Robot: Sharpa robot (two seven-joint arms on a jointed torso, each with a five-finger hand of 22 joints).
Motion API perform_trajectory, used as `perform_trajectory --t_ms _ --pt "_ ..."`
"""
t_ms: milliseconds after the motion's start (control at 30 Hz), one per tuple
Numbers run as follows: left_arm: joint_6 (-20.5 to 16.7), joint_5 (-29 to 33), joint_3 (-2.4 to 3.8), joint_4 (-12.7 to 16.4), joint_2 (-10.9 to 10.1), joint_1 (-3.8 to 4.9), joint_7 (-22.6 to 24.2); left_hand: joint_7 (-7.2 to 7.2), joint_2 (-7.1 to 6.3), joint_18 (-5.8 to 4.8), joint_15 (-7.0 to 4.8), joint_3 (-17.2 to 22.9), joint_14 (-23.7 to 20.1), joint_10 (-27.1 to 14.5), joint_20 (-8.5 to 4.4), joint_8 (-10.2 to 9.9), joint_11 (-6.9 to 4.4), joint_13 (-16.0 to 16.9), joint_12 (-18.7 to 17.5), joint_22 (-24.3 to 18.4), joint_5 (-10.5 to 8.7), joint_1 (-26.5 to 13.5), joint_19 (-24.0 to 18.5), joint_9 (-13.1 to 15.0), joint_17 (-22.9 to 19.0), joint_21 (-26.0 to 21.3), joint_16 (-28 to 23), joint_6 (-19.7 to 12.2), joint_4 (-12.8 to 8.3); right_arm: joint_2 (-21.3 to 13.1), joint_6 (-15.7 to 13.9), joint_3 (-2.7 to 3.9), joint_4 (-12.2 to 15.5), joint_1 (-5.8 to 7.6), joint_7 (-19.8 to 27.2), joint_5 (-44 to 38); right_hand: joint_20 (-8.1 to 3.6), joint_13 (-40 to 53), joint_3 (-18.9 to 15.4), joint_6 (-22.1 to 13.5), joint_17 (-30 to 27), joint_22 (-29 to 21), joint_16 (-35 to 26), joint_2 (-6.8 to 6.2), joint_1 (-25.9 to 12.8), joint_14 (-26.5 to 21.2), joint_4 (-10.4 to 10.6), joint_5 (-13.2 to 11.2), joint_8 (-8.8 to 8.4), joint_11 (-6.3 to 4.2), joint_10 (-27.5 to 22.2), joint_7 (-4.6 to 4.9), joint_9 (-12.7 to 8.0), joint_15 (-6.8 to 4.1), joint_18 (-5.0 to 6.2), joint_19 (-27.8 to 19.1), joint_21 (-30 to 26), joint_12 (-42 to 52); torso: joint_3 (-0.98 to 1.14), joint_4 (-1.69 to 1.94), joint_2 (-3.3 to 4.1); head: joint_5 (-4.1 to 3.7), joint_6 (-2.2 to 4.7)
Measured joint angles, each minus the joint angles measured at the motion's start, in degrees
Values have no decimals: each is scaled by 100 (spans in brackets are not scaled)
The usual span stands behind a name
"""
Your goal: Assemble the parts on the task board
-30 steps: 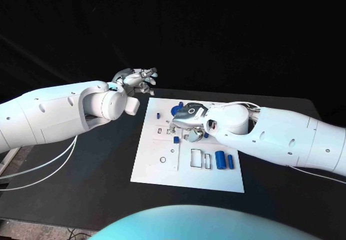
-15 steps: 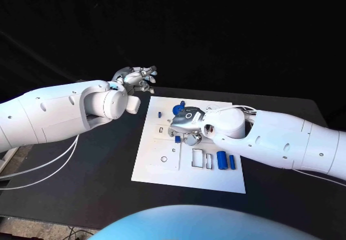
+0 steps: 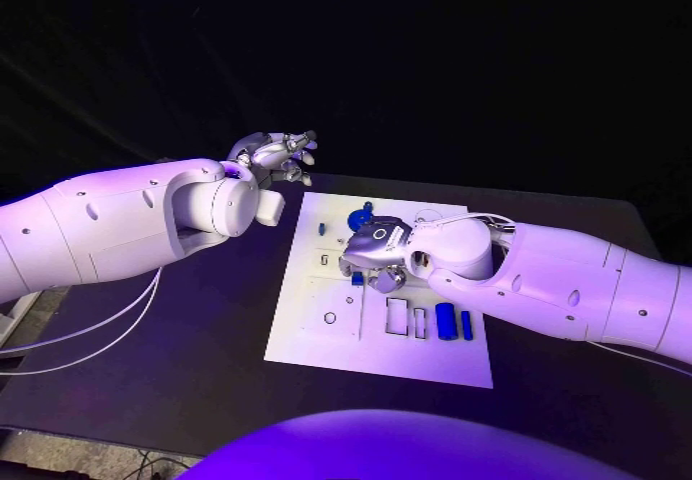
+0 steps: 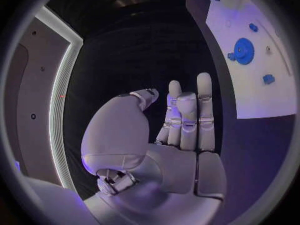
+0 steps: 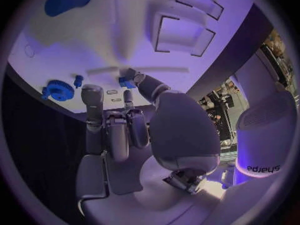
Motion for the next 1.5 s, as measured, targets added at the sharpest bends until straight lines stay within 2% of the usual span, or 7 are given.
perform_trajectory --t_ms 233,567,933,1000,1133,1367,1500 --pt "-5 -1 2 1 0 2 -11 0 22 0 0 0 0 0 0 0 0 -8 0 -6 0 22 0 -6 0 0 0 0 0 22 -4 -4 -42 -18 27 -13 0 0 106 167 -1 87 0 53 53 0 -12 -58 111 25 25 54 60 0 0 0 67 22 4 -6 -2 13 0" --pt "-6 -5 3 1 3 5 -48 0 22 0 0 0 0 0 0 21 0 -11 0 -8 0 22 0 -9 0 0 0 0 0 62 -39 -7 -112 -59 54 -39 0 -1 106 207 -1 138 22 53 53 0 -12 -114 137 25 25 56 86 0 0 0 115 67 7 -7 -3 24 0" --pt "-6 -16 6 -4 7 8 -103 0 22 0 0 0 0 0 0 20 0 -16 0 -8 0 22 0 -15 1 0 0 0 0 93 -130 -8 -163 -92 81 -54 0 -2 124 336 -1 226 44 53 53 -9 6 -245 200 47 44 111 145 35 -18 0 178 117 8 -11 -3 33 0" --pt "-6 -19 6 -7 7 9 -114 0 22 0 0 0 0 0 0 20 0 -16 0 -8 0 22 0 -15 1 0 0 0 0 94 -148 -8 -172 -95 84 -54 22 -2 138 413 -1 255 67 54 51 -23 20 -289 248 108 44 101 176 66 -89 22 204 146 8 -12 -3 35 0" --pt "-6 -27 7 -10 7 10 -136 0 22 0 0 0 0 0 0 20 0 -19 0 -10 -1 22 0 -15 1 -17 0 0 0 95 -199 -8 -186 -103 89 -55 53 -2 161 574 -2 313 73 91 14 -20 44 -290 334 164 39 121 224 125 -90 53 245 178 8 -13 -3 36 0" --pt "-6 -45 8 -15 8 13 -171 0 22 0 0 0 0 0 0 20 0 -21 0 -14 -1 22 0 -16 1 -20 0 0 0 99 -339 -9 -224 -110 91 -55 103 -2 200 785 -2 402 111 136 -32 -22 83 -302 405 210 44 153 281 166 -88 103 332 233 7 -13 -5 36 0" --pt "-6 -54 8 -21 8 14 -189 0 22 0 0 0 0 0 0 20 0 -21 0 -14 -1 22 0 -20 1 -20 0 0 0 103 -424 -9 -241 -115 91 -55 83 -2 207 851 -2 433 111 159 -57 -21 94 -312 445 210 44 145 303 166 -89 125 356 245 7 -13 -5 32 0"
